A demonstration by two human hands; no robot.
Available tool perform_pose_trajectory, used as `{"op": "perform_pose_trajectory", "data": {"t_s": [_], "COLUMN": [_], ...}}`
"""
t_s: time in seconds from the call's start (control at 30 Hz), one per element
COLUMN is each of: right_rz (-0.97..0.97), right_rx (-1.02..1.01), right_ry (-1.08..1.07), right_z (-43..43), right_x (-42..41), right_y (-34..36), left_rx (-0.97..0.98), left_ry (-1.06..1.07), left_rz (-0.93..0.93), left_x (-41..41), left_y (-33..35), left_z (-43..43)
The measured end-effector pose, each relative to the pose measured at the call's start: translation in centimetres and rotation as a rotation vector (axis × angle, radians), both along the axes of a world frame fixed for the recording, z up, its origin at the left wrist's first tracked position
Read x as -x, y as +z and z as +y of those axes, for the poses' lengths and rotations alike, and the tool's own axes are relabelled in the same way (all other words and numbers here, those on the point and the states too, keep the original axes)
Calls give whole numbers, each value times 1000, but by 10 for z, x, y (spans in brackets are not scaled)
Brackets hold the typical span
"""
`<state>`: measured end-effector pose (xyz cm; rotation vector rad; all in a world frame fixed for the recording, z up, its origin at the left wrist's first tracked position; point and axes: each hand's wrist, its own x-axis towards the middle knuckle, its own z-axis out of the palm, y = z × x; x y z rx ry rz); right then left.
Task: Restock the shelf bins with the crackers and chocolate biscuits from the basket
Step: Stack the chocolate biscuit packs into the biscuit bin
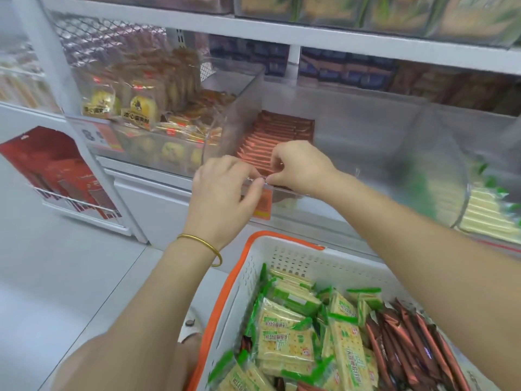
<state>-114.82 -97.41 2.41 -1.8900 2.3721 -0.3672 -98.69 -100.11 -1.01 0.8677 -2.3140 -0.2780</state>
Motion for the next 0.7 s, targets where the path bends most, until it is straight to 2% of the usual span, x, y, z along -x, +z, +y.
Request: {"op": "perform_pose_trajectory", "data": {"t_s": [0.17, 0.3, 0.4, 0.7], "right_rz": [395, 518, 528, 347], "right_rx": [-32, -60, -60, -46], "right_ry": [-6, 8, 15, -41], "right_z": [-6, -9, -11, -3], "right_x": [-14, -16, -13, -4], "right_y": [5, 5, 3, 6], "left_rx": [9, 13, 18, 48], "left_ry": [-9, 4, -1, 3], "left_rz": [57, 71, 55, 61], "left_x": [-7, -11, -11, -10], "left_y": [3, 3, 2, -1], "left_z": [-6, -8, -5, -2]}}
